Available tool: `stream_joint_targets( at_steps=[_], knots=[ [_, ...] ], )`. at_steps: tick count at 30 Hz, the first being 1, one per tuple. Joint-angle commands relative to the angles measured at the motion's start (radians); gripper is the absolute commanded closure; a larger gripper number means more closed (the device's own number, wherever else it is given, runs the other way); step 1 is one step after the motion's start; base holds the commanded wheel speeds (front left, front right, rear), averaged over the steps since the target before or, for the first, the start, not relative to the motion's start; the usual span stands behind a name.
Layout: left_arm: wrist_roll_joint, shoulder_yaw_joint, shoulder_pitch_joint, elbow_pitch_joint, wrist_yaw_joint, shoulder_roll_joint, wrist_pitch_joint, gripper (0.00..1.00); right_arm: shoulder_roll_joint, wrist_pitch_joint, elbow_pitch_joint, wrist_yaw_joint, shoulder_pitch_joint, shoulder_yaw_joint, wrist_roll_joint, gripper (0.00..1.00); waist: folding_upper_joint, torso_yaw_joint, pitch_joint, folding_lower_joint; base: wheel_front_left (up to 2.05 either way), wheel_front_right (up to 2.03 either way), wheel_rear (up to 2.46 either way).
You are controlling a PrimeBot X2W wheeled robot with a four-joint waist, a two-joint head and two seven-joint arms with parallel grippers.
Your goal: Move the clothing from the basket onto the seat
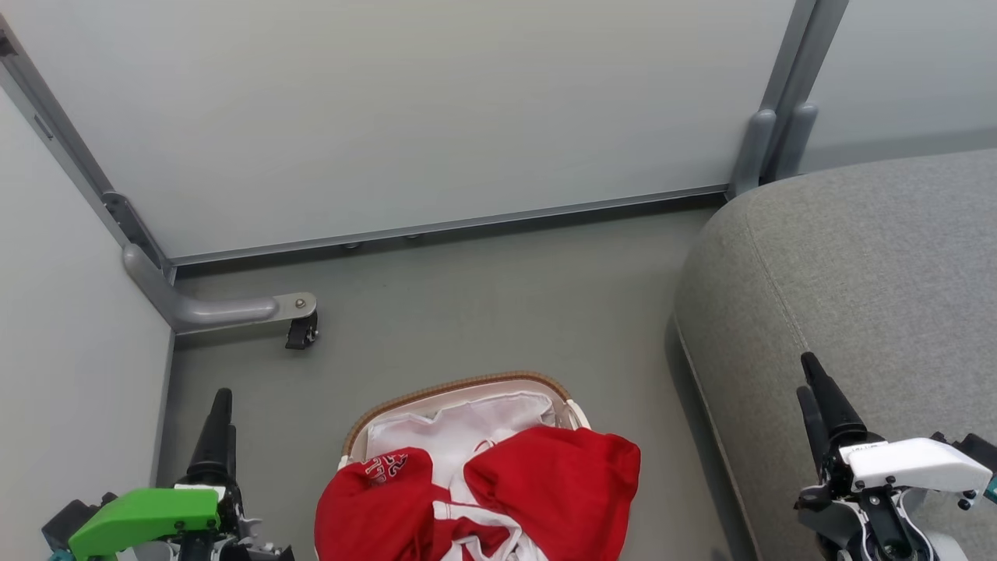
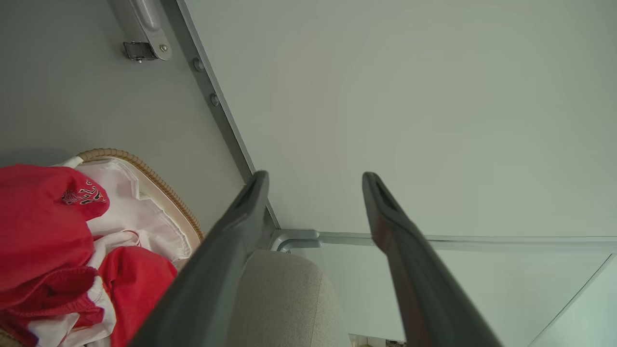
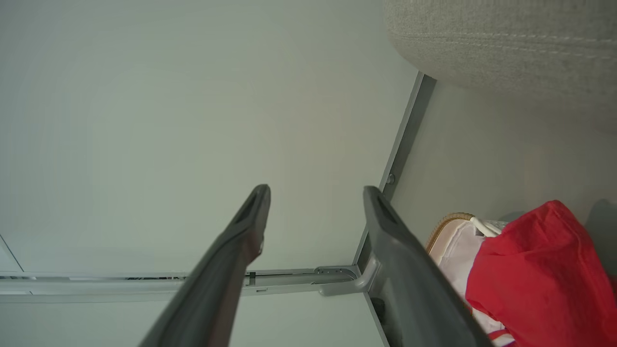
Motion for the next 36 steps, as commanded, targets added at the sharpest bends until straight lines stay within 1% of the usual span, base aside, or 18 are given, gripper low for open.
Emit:
stream_joint_targets(
  at_steps=[1,11,17,22,29,36],
  knots=[
    [0.048,-0.005,-0.03,-0.008,-0.003,0.015,-0.013,0.0,-0.013,-0.013,-0.015,0.0,-0.034,0.005,-0.049,0.0,0.0,0.0,0.0,0.0,0.0,0.0,0.0],
    [0.3,-0.013,-0.04,-0.002,0.002,0.023,-0.056,0.0,-0.018,-0.057,-0.02,0.0,-0.059,0.033,-0.258,0.0,0.0,0.002,0.003,0.0,0.0,0.0,0.0],
    [0.43,-0.03,-0.043,0.004,0.001,0.03,-0.08,0.0,-0.026,-0.081,-0.022,0.0,-0.074,0.056,-0.38,0.0,0.0,0.003,0.003,0.0,0.0,0.0,0.0],
    [0.537,-0.047,-0.044,0.001,0.013,0.038,-0.099,0.0,-0.023,-0.1,-0.03,0.0,-0.079,0.065,-0.478,0.0,0.0,0.003,0.005,0.0,0.0,0.0,0.0],
    [0.654,-0.077,-0.046,0.006,0.026,0.049,-0.123,0.0,-0.02,-0.124,-0.038,0.0,-0.085,0.08,-0.592,0.0,0.0,0.002,0.007,0.0,0.0,0.0,0.0],
    [0.76,-0.102,-0.052,-0.002,0.05,0.066,-0.146,0.0,-0.024,-0.147,-0.057,0.0,-0.101,0.088,-0.702,0.0,0.0,0.002,0.009,0.0,0.0,0.0,0.0]
  ],
)
